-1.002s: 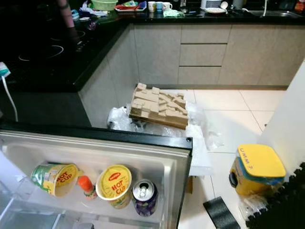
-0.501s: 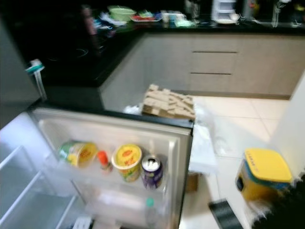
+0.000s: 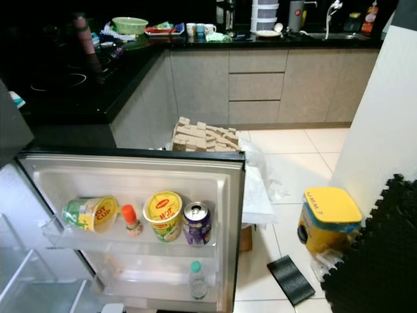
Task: Restocking fridge
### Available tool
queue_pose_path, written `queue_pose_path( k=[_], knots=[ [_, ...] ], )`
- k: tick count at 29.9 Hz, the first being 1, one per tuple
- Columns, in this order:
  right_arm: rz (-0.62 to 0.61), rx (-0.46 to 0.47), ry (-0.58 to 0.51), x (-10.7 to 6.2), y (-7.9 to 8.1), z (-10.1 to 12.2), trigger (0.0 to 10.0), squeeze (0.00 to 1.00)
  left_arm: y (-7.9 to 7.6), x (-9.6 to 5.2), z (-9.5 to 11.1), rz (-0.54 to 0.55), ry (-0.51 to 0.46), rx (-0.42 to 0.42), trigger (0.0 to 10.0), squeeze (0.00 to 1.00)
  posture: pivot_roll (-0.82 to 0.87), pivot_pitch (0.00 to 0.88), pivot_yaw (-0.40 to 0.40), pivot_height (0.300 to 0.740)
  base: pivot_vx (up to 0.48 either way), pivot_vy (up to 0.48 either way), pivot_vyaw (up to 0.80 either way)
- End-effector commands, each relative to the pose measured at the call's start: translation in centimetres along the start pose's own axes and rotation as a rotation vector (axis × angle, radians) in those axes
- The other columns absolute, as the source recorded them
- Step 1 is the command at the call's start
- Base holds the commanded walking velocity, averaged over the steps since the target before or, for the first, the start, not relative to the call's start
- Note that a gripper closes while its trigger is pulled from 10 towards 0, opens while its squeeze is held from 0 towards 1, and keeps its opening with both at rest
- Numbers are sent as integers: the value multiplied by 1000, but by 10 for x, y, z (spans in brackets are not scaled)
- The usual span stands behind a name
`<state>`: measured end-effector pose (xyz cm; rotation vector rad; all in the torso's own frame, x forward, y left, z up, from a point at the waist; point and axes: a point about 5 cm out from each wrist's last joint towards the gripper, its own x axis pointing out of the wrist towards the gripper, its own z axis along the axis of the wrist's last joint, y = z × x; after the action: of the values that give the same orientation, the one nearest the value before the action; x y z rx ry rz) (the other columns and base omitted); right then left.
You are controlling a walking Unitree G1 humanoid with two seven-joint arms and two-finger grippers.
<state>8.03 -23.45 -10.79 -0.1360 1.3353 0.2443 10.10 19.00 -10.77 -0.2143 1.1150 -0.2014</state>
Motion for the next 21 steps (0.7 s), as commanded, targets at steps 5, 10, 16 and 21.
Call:
queue_pose_path(
  k=[5, 10, 16, 21],
  knots=[
    [-9, 6, -36, 0, -2, 9, 10000, 0, -4, -2, -21, -15, 101, 23, 10000, 0, -61, 0, -18, 740, 0, -427, 0],
    [-9, 5, -37, 0, -3, 9, 10000, 0, -3, -2, -20, 9, 94, 1, 10000, 0, -62, 0, -21, 740, 0, -187, 0],
    [-7, 2, -36, 0, -3, 9, 10000, 0, -4, -2, -21, 8, 92, -6, 10000, 0, -62, 0, -21, 740, 0, 0, 0],
    [-4, -2, -35, 0, -3, 10, 10000, 0, -4, -2, -21, 13, 92, -10, 10000, 0, -64, 0, -23, 740, 0, 0, 0]
  ],
)
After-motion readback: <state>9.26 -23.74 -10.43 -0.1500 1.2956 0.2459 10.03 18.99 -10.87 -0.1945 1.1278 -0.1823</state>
